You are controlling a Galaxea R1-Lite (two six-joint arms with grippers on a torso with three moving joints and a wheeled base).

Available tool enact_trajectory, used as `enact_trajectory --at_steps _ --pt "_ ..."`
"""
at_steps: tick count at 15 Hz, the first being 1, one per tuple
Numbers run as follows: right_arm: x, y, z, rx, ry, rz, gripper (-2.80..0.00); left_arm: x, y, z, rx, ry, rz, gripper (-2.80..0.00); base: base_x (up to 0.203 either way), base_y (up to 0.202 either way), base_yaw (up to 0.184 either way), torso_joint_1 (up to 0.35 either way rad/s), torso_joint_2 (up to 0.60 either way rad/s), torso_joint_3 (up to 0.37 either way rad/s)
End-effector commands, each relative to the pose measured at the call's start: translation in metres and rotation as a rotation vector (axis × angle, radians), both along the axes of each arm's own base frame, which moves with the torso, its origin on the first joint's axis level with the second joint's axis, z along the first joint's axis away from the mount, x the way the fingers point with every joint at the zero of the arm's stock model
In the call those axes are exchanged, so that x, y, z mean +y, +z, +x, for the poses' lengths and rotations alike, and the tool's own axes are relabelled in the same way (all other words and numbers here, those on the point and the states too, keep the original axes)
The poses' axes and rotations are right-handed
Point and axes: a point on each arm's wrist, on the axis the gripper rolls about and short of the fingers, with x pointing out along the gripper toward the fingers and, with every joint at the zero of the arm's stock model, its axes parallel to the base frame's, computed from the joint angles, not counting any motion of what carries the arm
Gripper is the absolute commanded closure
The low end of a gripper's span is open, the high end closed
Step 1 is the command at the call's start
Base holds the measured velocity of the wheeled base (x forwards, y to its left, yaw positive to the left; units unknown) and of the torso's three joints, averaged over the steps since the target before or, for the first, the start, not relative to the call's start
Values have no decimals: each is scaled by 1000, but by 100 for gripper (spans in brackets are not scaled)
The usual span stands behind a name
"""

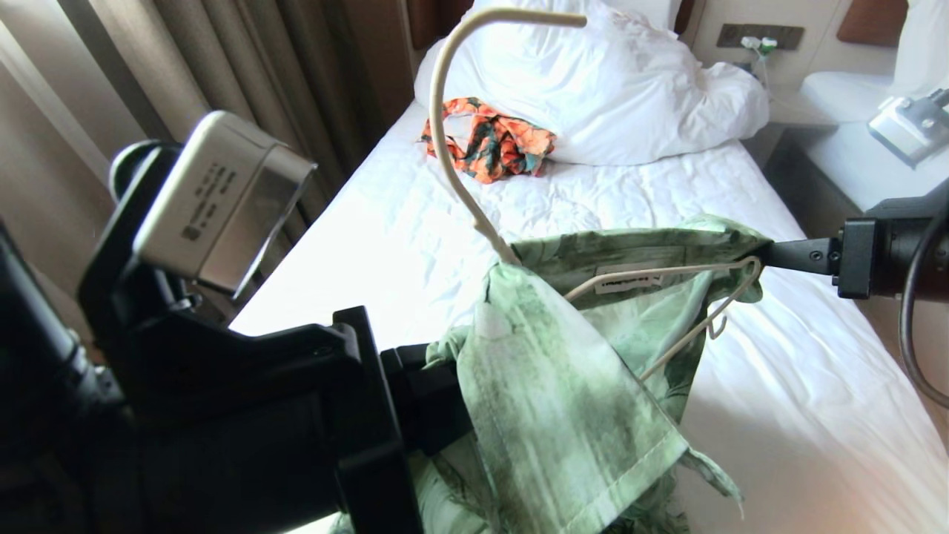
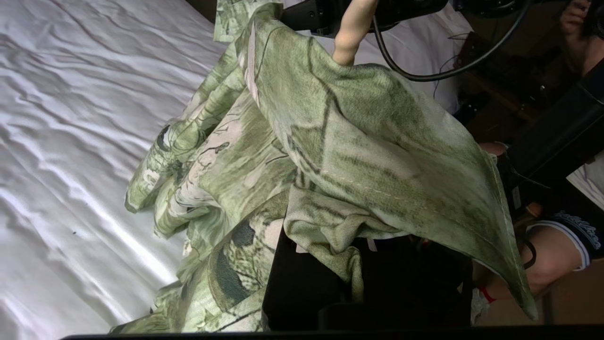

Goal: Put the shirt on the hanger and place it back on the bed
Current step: Hook the other side of the shirt onto the hanger

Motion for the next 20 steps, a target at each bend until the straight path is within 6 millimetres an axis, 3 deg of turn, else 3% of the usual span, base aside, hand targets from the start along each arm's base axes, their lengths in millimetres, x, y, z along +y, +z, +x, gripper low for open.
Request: enact_trajectory --at_steps 1,5,20 --pt "-1 4 -5 -13 4 4 0 0 -3 0 -4 2 9 0 0 0 0 0 0 0" --pt "-3 6 -11 30 -3 -8 0 1 -7 2 -28 58 37 0 0 0 0 0 0 0" --pt "-6 10 -2 90 0 -76 0 1 -15 15 -51 135 93 0 0 0 0 0 0 0"
